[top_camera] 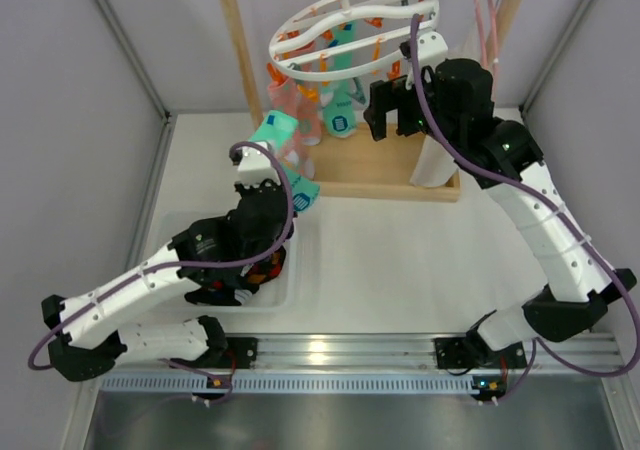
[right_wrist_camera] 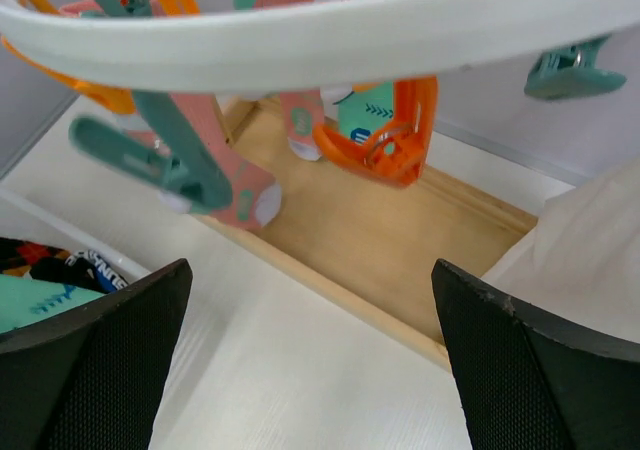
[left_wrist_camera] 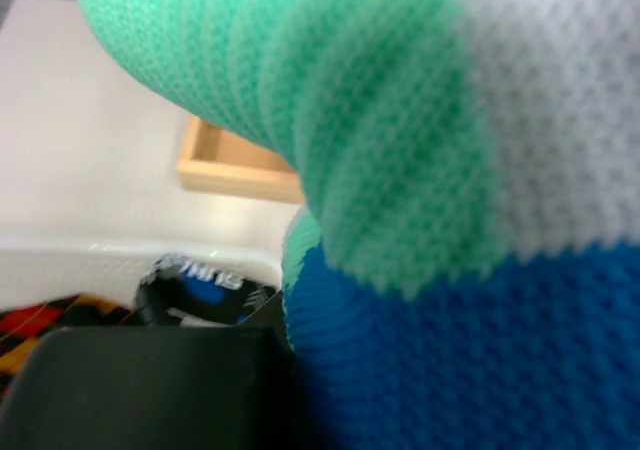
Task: Remove the socks clipped to the hanger
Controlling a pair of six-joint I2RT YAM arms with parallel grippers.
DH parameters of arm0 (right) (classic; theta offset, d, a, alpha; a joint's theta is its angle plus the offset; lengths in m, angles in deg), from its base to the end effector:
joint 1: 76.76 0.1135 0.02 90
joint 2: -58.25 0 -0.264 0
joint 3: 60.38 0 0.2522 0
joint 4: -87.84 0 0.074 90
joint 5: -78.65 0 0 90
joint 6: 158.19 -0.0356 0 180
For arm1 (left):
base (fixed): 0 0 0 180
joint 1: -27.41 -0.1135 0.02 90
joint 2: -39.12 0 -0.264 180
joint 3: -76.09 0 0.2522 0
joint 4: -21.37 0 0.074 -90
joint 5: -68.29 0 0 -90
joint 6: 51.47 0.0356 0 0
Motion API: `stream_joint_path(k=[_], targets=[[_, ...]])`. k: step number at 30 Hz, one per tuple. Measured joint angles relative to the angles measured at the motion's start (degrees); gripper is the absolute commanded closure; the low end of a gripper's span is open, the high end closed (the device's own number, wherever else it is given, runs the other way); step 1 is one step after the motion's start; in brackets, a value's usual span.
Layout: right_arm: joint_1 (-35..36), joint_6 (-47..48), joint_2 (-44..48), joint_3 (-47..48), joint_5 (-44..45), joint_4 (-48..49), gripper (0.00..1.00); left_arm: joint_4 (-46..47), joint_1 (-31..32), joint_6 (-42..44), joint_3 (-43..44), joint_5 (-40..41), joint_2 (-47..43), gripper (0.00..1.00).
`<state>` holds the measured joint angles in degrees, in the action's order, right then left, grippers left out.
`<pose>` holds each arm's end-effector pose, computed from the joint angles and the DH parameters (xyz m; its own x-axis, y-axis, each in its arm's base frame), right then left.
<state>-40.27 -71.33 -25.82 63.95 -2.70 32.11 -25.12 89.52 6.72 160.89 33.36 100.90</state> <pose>0.2367 0.1684 0.5099 -0.2399 -0.1101 -0.9645 -0.4589 0.8884 0.0127 0.1258 -0.1754 0.4072 -0.2396 -0.1924 -0.9516 0.0329 0.9780 -0.2060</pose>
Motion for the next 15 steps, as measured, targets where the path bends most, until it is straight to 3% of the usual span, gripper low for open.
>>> stream_joint_path(k=[5, 11, 15], targets=[[-0.46, -1.55, 4.68, -5.7, -1.36, 1.31, 0.01, -13.05, -4.2, -6.93, -0.61, 1.18, -3.61, 1.0], [-1.49, -2.03, 5.7, -8.9, -2.27, 3.06, 0.01, -22.97, -22.69, -9.99, -2.97, -1.51, -8.44, 1.0], [-2.16, -2.12, 5.7, -11.06, -2.86, 3.54, 0.0, -27.47, -31.06, -12.17, -5.64, -4.04, -11.8, 1.0]])
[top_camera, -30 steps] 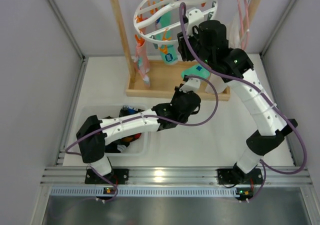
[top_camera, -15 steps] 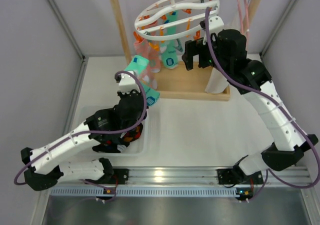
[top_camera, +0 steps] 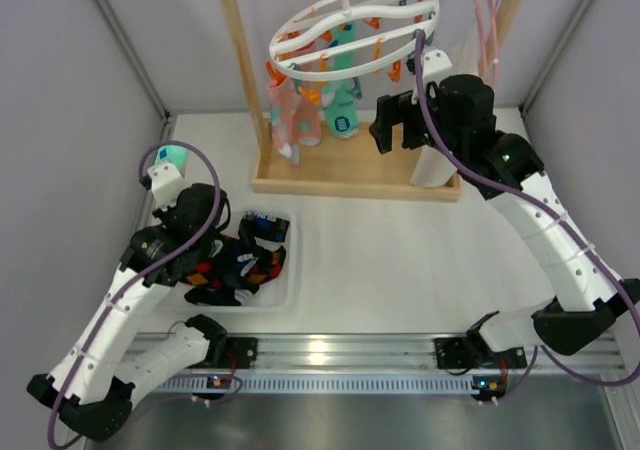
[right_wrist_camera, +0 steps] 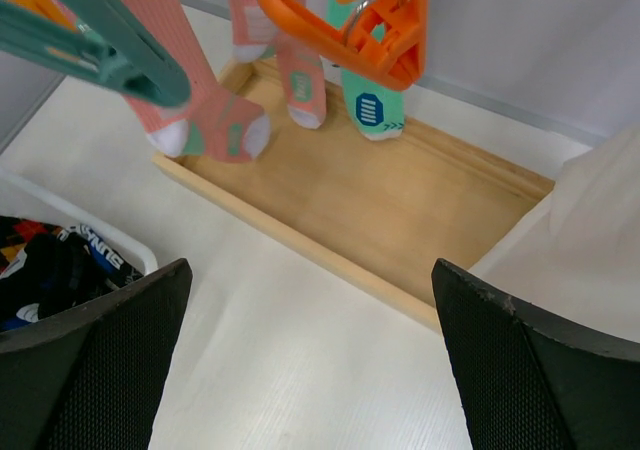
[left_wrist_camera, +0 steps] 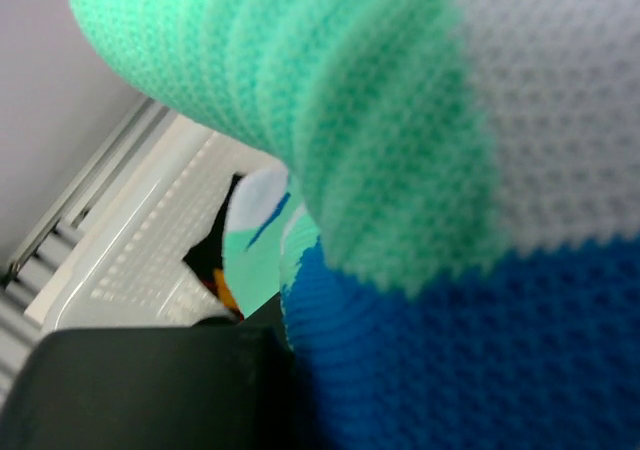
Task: Remove the socks clipped to the hanger
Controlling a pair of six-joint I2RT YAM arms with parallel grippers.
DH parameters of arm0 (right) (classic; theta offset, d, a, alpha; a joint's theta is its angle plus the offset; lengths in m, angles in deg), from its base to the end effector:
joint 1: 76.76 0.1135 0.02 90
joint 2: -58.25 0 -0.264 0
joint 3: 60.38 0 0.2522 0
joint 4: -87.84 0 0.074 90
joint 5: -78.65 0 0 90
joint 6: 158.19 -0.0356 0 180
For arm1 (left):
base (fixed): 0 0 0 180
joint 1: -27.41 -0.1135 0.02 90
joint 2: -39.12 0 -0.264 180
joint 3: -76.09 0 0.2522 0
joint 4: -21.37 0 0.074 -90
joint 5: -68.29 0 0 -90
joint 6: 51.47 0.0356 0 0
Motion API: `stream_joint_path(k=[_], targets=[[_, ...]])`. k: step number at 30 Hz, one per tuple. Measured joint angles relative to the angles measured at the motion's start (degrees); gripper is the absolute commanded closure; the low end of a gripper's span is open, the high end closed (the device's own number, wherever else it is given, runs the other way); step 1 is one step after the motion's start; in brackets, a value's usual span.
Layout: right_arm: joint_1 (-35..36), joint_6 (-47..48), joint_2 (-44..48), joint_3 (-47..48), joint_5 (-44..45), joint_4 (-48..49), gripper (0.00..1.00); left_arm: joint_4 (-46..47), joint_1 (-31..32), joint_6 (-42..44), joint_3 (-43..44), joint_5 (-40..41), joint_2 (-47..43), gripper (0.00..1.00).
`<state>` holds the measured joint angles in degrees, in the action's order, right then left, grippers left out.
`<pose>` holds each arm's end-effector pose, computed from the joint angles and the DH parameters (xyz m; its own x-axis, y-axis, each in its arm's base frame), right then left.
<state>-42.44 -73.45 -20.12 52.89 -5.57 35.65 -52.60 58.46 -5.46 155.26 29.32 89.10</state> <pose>0.2317 0.1538 0.4839 -0.2886 -0.0866 -0.9535 -0.4570 0.8876 0.0577 0.1332 -0.0479 0.3708 -0.3311 -0.3105 -0.8910 -0.5259 0.8448 -0.0990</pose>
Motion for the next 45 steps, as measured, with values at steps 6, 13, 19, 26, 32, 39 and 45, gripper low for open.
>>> stream_joint_path(k=[6, 13, 19, 26, 32, 39, 45], targets=[[-0.83, -0.37, -0.02, -1.27, -0.79, 0.52, 0.01, -6.93, -5.64, -6.84, -7.04, -6.78, -1.62, 1.0], [-1.4, -0.52, 0.02, -2.29, -1.57, 1.86, 0.01, -12.74, -6.8, -13.51, -8.52, -11.26, 2.08, 0.36], [-1.81, -0.52, 0.04, -3.1, -2.01, 1.97, 0.0, -14.29, -7.21, -17.84, -8.55, -12.76, 1.49, 0.01], [-3.41, -0.5, 0.11, -3.1, -2.43, 1.81, 0.01, -15.21, -7.34, -17.81, 0.9, -13.38, 3.63, 0.01], [-4.57, -1.55, 0.35, -3.1, -3.58, 1.6, 0.01, -5.64, -7.37, -8.26, 9.55, -20.96, 6.14, 0.01], [-7.72, -4.31, 2.54, -3.17, -8.48, 1.7, 0.0, 20.0, -7.56, 9.05, 5.42, -38.03, 13.97, 0.01], [-7.96, -5.22, 7.74, -5.33, -16.37, 3.06, 0.01, 36.96, -11.43, 17.25, 3.76, -48.26, 25.46, 0.01]])
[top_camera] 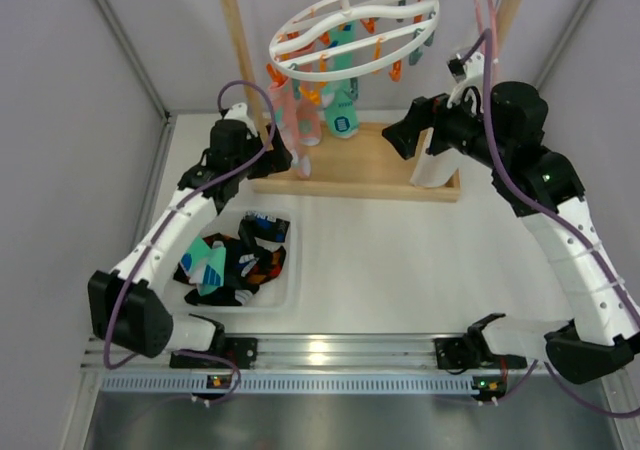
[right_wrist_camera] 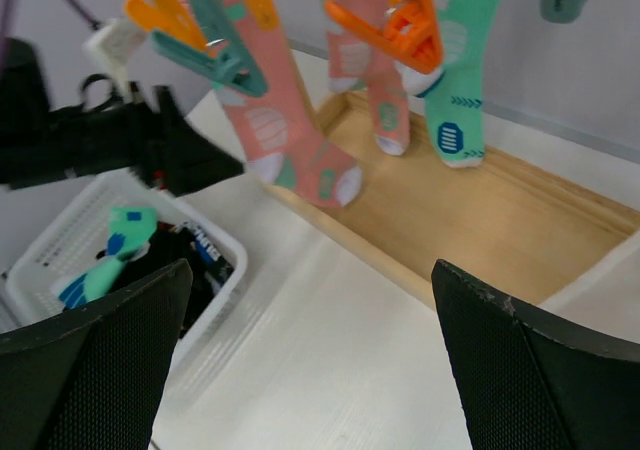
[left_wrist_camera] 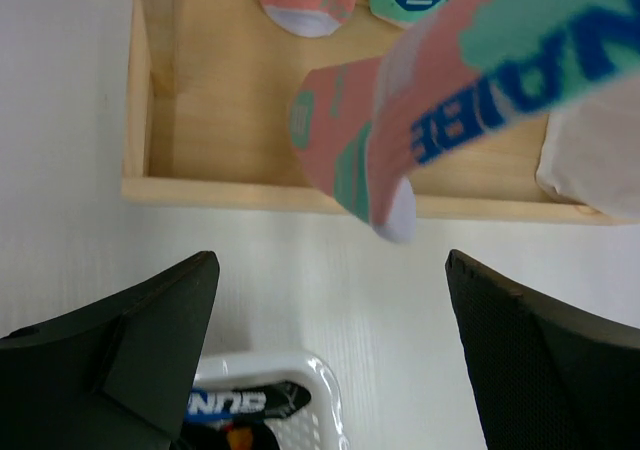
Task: Remove the socks clipped to the hanger
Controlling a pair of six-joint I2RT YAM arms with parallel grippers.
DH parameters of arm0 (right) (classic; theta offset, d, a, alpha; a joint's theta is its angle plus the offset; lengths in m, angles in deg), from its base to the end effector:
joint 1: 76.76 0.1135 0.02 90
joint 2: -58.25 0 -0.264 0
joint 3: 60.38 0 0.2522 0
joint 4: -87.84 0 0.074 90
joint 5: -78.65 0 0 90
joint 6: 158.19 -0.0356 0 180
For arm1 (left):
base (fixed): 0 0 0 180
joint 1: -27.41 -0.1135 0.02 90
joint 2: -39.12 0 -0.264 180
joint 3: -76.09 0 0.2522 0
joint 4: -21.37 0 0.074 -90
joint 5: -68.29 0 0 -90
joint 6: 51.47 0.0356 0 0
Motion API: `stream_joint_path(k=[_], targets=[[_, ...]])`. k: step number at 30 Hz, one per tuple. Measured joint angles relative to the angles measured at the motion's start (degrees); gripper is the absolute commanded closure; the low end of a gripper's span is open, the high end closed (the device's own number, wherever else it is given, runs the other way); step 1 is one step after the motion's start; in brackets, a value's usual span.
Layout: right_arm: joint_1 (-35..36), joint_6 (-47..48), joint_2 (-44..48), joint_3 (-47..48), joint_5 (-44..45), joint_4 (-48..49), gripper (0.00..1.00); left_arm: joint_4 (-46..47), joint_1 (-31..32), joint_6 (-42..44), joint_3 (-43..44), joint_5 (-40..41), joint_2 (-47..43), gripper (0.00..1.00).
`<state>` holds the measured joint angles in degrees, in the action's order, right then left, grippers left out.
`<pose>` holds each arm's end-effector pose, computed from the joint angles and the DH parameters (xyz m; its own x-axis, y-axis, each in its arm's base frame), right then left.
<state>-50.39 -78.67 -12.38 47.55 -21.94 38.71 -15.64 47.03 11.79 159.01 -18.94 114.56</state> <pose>0.2119 0.1123 0.4930 -0.2893 0.0561 -0.9556 -0.5544 0.8040 0.2151 0.2822 -0.0988 0.3479 -0.5477 -0.2819 -0.7878 0.0553 0.9273 -0.3702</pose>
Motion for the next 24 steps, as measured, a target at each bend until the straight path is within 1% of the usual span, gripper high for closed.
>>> stream_joint_path(k=[4, 6, 7, 10, 11, 13, 14, 15, 18, 21, 24], targets=[[-0.02, -0.22, 3.74, -1.9, -7.63, 1.95, 0.01, 8.85, -3.96, 2.1, -0.2, -4.22, 6.73, 0.02], [-0.02, -0.2, 5.46, -3.06, -10.91, 2.99, 0.01, 13.31, -5.33, 2.67, -0.13, -6.45, 9.66, 0.07], [-0.02, -0.15, 6.43, -3.56, -12.52, 3.3, 0.0, 14.88, -5.73, 2.75, 0.17, -7.39, 11.06, 0.16], [-0.02, 0.24, 8.46, -4.31, -15.19, 3.54, 0.0, 18.21, -6.03, 2.58, 2.45, -11.39, 15.82, 0.36], [-0.02, 0.42, 8.94, -4.31, -15.63, 3.58, 0.01, 19.34, -6.01, 2.4, 2.93, -12.41, 16.87, 0.63], [-0.02, 0.9, 9.77, -4.28, -15.91, 3.63, 0.01, 21.4, -5.75, 1.88, 3.19, -14.08, 18.14, 0.87], [-0.02, 1.11, 10.01, -4.26, -15.89, 3.61, 0.01, 21.88, -5.46, 1.62, 3.19, -14.45, 18.27, 0.97], [-0.02, 1.36, 10.23, -4.2, -15.82, 3.56, 0.01, 22.36, -5.14, 1.7, 3.19, -14.38, 18.27, 1.0], [-0.02, 1.44, 10.12, -4.0, -14.71, 3.37, 0.01, 23.69, -3.23, 2.05, 3.17, -11.91, 17.79, 1.0], [-0.02, 0.83, 9.25, -2.73, -12.02, 2.82, 0.01, 23.8, 0.37, 2.97, 2.71, -5.95, 16.17, 1.0], [-0.04, -0.87, 8.2, -0.68, -8.52, 2.8, 0.01, 23.87, 6.62, 3.96, 1.29, 1.33, 13.4, 1.0]])
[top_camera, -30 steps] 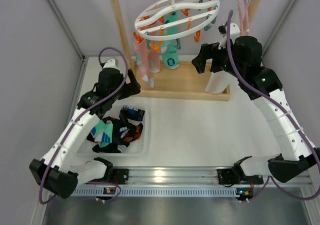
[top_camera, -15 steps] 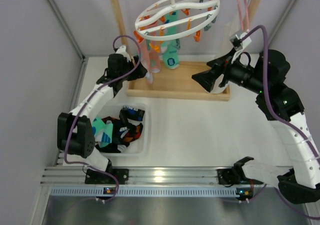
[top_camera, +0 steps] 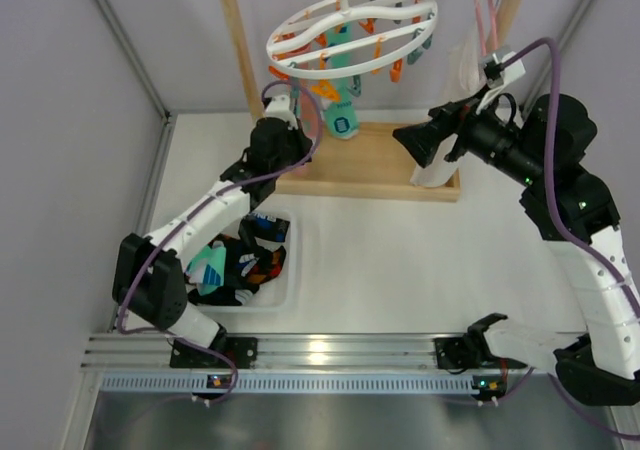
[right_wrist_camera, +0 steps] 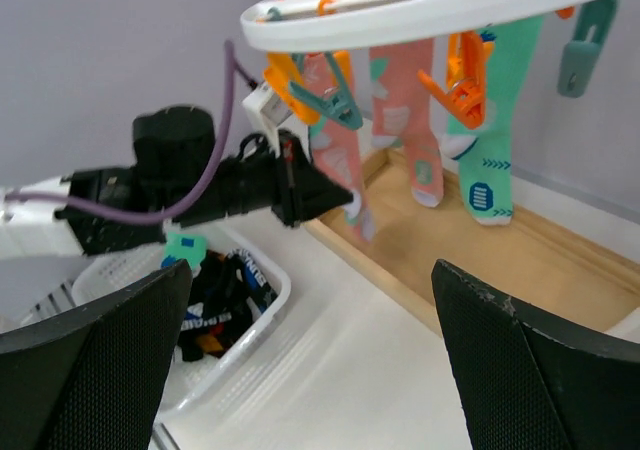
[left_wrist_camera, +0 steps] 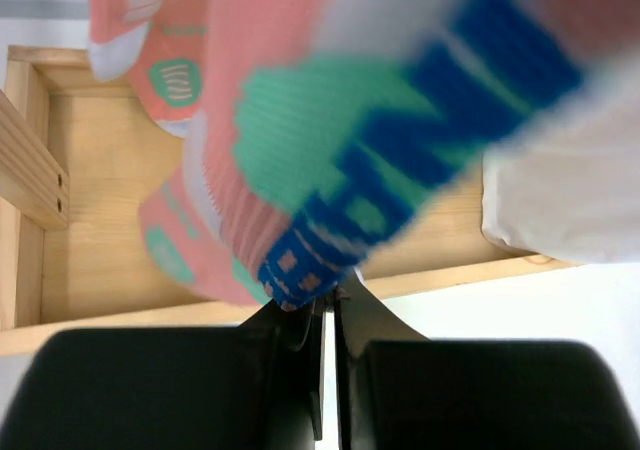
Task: Remove the socks clipped to the hanger
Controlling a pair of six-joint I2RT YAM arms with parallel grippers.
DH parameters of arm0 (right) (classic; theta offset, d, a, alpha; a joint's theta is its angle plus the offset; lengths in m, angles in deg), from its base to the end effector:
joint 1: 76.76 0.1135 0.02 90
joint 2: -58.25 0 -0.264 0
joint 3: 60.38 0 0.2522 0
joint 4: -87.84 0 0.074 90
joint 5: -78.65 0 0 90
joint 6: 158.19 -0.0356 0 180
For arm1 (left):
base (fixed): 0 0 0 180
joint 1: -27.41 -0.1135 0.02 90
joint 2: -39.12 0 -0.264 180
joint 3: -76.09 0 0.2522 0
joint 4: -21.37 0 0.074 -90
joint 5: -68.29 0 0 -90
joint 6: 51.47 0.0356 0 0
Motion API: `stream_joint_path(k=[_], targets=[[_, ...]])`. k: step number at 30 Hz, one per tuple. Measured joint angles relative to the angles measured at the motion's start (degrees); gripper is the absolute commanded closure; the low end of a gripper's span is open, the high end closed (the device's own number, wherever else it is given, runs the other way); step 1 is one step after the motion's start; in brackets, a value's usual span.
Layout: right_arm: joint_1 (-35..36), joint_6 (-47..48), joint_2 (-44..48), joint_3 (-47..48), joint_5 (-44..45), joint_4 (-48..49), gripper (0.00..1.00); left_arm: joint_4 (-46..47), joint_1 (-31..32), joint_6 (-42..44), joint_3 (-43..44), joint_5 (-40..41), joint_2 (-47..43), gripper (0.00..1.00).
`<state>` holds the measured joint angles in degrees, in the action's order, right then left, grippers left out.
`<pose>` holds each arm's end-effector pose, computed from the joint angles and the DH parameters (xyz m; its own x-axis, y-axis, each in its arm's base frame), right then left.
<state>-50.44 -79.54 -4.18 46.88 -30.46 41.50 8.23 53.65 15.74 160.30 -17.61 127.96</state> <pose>0.1600 0.0922 0.5225 -0.1633 0.1267 -0.9784 -0.6937 0.6904 0.2052 0.3333 -0.1614 0.3237 -0.3995 -0.2338 -0.8864 0.2442 0.9048 -0.3488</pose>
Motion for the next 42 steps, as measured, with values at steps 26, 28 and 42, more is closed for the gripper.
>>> stream_joint_path(k=[26, 28, 42], targets=[[1.01, -2.51, -25.14, 39.54, 4.37, -15.52, 0.17, -6.75, 40.81, 24.85, 24.15, 49.42, 17.55, 1.0], [1.95, -0.74, -25.75, 39.56, 5.01, -17.9, 0.19, -7.13, 41.66, 26.27, 25.0, 50.03, 18.64, 1.0], [10.16, 11.91, -32.5, 40.48, 13.62, -21.66, 0.32, -8.5, 42.75, 29.16, 25.35, 50.66, 20.57, 1.0]])
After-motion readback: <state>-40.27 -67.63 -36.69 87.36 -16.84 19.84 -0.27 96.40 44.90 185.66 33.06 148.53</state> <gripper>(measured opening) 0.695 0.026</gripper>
